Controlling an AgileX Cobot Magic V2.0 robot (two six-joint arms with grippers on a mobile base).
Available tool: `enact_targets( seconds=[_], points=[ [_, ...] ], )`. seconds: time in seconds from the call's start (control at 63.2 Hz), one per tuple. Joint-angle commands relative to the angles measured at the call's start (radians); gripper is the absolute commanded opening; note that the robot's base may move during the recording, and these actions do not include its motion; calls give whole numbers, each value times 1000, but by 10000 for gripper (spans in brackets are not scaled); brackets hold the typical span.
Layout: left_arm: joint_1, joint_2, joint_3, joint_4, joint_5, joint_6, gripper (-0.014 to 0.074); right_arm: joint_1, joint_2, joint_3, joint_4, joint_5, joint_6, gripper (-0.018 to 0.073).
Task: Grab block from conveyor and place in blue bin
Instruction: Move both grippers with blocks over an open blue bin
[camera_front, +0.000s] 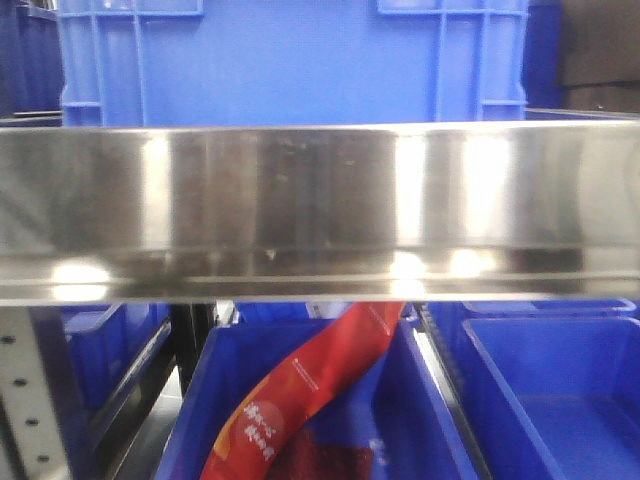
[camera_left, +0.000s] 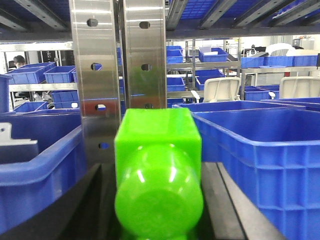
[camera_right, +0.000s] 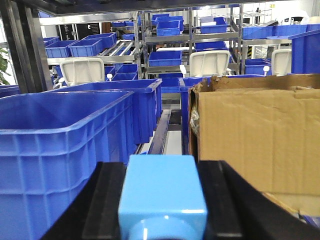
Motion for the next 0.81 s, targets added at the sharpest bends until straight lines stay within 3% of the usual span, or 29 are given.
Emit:
enact_targets(
  seconds=[0.0, 0.791],
  points=[
    [5, -4, 1, -6, -15, -2, -111, 2, 0, -2, 3, -21, -4, -154],
    [5, -4, 1, -6, -15, -2, -111, 2, 0, -2, 3, -21, -4, -154]
  ],
)
